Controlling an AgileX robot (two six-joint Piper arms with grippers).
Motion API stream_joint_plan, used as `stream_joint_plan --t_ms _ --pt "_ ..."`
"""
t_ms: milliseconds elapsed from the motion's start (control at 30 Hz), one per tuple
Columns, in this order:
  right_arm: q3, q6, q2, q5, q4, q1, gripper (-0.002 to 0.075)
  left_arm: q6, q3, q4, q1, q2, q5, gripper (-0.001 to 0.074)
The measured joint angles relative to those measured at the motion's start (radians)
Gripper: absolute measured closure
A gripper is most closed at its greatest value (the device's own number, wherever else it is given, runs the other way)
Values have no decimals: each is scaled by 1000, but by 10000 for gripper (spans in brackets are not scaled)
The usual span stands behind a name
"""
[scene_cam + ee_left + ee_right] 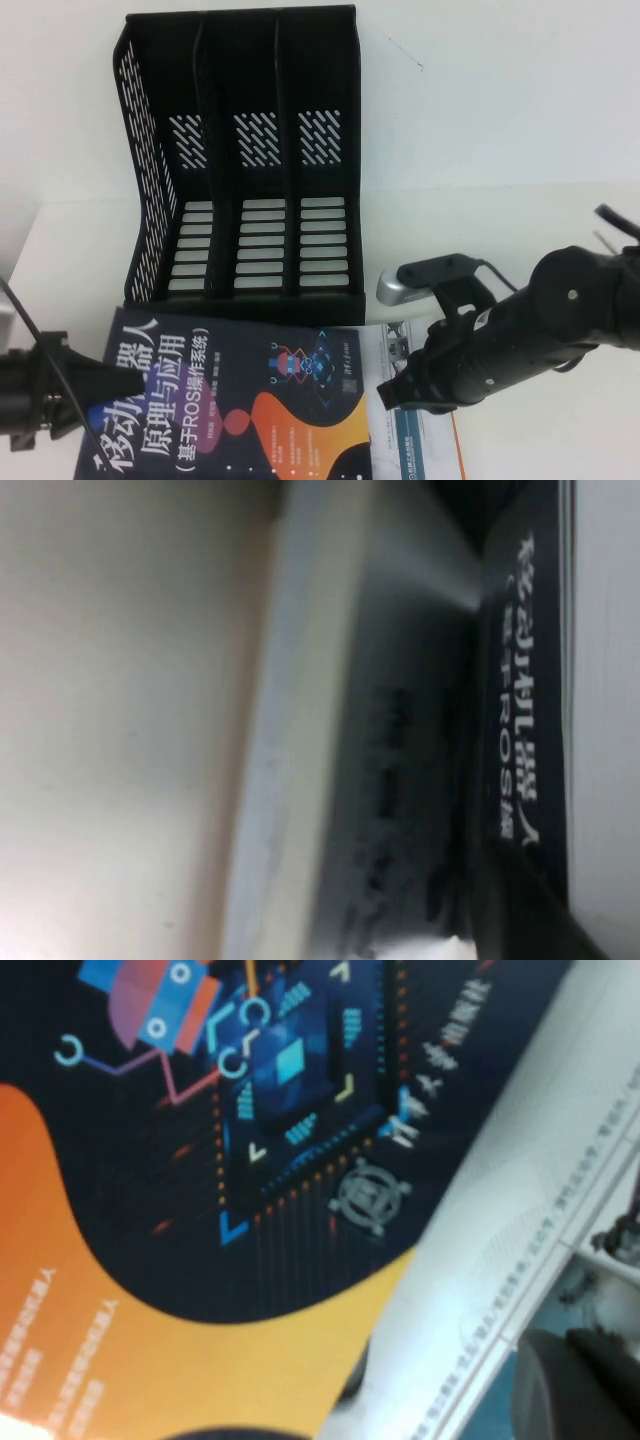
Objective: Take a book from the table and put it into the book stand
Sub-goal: Push book with right arm, then pick up the book with your left arm
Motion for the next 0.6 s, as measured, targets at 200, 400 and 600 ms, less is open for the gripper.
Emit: stream_joint_plan --t_ms 200,400,600 --pt "0 100 -121 16 -107 0 721 -97 9 34 0 -234 0 624" --pt "0 156 -250 29 -166 0 721 -184 1 22 0 -488 0 624" --pt "0 157 -346 84 -176 0 721 -338 -128 96 0 -648 33 624"
